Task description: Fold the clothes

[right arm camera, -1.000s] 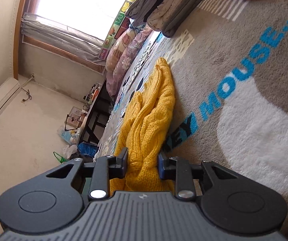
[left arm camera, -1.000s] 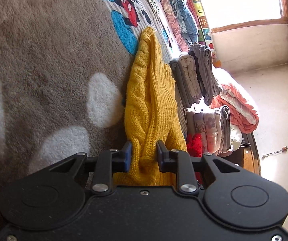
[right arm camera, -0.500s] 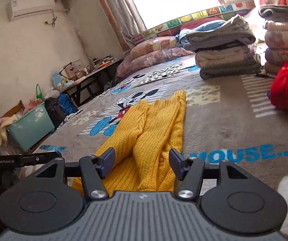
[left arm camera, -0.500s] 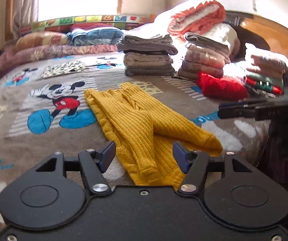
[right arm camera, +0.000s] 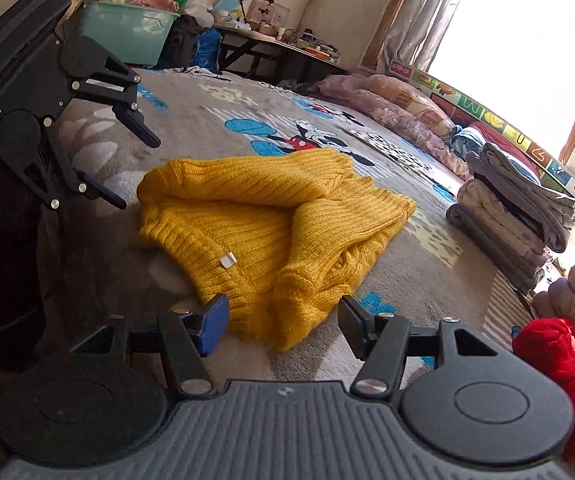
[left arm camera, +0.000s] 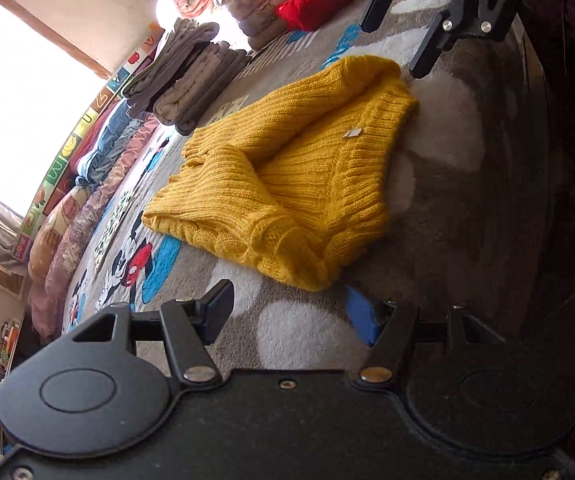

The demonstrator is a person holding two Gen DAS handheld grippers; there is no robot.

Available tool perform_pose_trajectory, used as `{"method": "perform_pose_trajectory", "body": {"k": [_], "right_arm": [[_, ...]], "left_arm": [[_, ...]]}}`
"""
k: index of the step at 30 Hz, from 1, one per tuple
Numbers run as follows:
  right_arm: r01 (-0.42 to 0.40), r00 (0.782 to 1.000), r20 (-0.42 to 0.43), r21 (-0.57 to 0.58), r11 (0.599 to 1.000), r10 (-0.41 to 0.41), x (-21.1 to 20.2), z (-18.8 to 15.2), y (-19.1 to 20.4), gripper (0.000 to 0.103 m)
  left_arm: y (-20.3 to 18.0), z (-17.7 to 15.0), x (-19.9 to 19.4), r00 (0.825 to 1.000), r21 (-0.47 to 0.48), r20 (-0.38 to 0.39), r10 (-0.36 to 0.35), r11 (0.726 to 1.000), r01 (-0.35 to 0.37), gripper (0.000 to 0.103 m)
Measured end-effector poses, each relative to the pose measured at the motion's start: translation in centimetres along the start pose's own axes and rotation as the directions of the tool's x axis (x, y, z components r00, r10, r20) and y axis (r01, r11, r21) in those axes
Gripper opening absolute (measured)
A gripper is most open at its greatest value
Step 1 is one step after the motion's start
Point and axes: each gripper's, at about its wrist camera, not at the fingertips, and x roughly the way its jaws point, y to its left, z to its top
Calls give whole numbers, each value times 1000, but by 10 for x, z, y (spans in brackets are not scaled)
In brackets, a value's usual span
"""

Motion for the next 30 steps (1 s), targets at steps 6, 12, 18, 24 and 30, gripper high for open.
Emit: {"method": "perform_pose_trajectory", "body": {"k": [6,12,18,24,30], "right_arm": [[46,994,-89,-104,994,-56,25,-17,8,60],[88,995,-27,-172,981,-94,35,-21,14,60],[149,988,67,-217,965,-137,26,-19,20,55],[82,995,76,-208,975,-68,30,-20,15,33],[11,997,79,-165,986,2,18,-11,12,23]], "left_arm": [[-10,-4,10,998,0,51,46,999,-46,62],[-13,-7,11,988,17,114,106,994,-109,61],[-11,-3,10,981,-13,155,121,993,-121,35],[-11,-1,13,986,-26,134,98,995,-96,21],[-4,4,-13,988,-83,145,62,995,-50,18]]}}
